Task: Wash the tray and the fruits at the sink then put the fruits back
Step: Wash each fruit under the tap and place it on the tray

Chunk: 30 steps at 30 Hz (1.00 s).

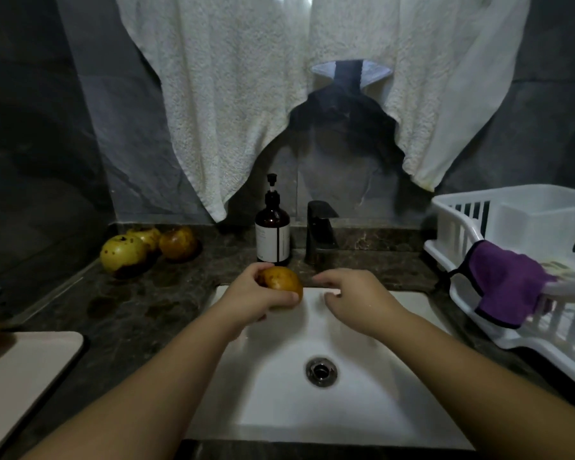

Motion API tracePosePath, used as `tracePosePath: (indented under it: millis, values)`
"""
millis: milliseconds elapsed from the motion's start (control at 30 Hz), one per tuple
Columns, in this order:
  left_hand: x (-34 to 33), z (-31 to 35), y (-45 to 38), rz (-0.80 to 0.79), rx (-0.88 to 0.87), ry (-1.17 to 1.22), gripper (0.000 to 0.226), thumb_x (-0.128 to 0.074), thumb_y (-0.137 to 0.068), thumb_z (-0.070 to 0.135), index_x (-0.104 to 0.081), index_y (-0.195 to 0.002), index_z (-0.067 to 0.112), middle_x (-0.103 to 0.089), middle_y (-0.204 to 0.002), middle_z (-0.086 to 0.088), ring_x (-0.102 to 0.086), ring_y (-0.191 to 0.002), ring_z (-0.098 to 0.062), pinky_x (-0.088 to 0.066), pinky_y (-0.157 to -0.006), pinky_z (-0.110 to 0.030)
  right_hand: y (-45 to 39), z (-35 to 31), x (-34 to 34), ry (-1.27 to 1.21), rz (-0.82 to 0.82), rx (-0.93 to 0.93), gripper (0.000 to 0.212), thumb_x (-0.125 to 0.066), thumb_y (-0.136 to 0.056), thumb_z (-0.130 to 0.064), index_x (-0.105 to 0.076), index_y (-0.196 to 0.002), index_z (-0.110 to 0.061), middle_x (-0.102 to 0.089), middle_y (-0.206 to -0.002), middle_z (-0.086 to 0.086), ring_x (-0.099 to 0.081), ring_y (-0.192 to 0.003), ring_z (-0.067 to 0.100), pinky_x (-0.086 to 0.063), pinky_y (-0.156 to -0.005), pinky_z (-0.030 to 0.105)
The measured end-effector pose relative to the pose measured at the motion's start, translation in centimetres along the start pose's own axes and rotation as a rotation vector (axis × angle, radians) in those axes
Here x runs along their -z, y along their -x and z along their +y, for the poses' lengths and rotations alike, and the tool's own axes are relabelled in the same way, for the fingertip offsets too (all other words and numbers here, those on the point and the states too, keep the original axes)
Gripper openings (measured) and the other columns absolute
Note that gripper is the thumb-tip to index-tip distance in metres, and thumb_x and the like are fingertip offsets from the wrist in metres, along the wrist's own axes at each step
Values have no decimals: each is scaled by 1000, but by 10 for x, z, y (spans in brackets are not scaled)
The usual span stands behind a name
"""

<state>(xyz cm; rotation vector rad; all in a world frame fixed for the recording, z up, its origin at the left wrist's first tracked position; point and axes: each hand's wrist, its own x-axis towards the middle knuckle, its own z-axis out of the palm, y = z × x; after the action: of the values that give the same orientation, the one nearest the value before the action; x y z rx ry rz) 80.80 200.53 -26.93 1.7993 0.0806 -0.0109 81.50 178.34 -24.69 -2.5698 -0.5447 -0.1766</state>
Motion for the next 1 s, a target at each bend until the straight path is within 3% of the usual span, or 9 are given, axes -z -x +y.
tracePosePath:
  millis: [133, 200, 300, 367, 533, 633, 767, 900, 1000]
  values:
    - [10, 3, -3, 65, 29, 183, 83, -95, -70, 34, -47, -137, 32, -56, -127, 4, -62, -113, -24, -57, -81, -38, -23, -43, 28, -218, 111, -14, 29, -58, -101, -21, -68, -125, -35, -67, -112, -16, -63, -97, 0, -51, -80, 15]
    - [7, -5, -3, 104, 89, 351, 73, -92, -75, 35, -52, -135, 22, -64, -121, -2, -67, -108, -25, -60, -81, -38, -41, -66, 38, -504, 103, -88, 24, -59, -101, -14, -69, -118, -26, -72, -103, -6, -71, -83, 5, -61, -72, 24]
    - [3, -17, -4, 150, 124, 521, 66, -89, -78, 40, -56, -133, 24, -69, -119, -6, -70, -105, -25, -62, -84, -35, -77, -99, 41, -899, 43, -220, 14, -53, -103, -6, -65, -100, -13, -68, -90, 8, -67, -61, 14, -57, -53, 22]
    - [2, -22, -5, 183, 97, 563, 68, -89, -77, 41, -58, -136, 24, -69, -123, -5, -70, -108, -23, -62, -84, -34, -102, -112, 42, -1054, 13, -325, 15, -51, -105, -13, -62, -98, -7, -67, -89, 12, -67, -67, 19, -58, -55, 24]
    - [1, -29, -5, 224, 63, 566, 70, -89, -77, 37, -60, -138, 19, -70, -125, -5, -70, -110, -22, -59, -78, -32, -150, -116, 43, -1317, -51, -465, 37, -45, -107, -31, -59, -116, 2, -66, -105, 18, -69, -82, 25, -61, -52, 28]
    - [-2, -31, -6, 207, 68, 549, 73, -89, -77, 38, -56, -140, 21, -68, -128, -4, -68, -112, -23, -60, -83, -35, -167, -121, 40, -1408, -71, -489, 35, -48, -107, -29, -59, -99, 4, -67, -100, 18, -70, -83, 26, -60, -51, 29]
    - [-2, -30, -5, 185, 52, 533, 74, -89, -78, 37, -54, -141, 22, -66, -127, -2, -67, -112, -22, -60, -84, -34, -175, -123, 39, -1449, -75, -495, 30, -46, -108, -18, -60, -90, 2, -69, -87, 15, -70, -108, 27, -60, -51, 29]
    - [-1, -31, -4, 188, 52, 529, 74, -89, -78, 38, -53, -141, 23, -66, -125, -1, -68, -109, -21, -60, -79, -32, -174, -121, 44, -1517, -100, -530, 26, -45, -106, -10, -61, -91, 5, -71, -63, 14, -74, -61, 24, -58, -45, 30]
    - [-1, -30, -3, 183, 54, 539, 76, -89, -77, 38, -53, -142, 24, -66, -127, -1, -67, -110, -20, -59, -78, -31, -173, -121, 44, -1512, -95, -533, 26, -45, -105, -8, -61, -88, 4, -69, -58, 12, -70, -48, 22, -56, -42, 29]
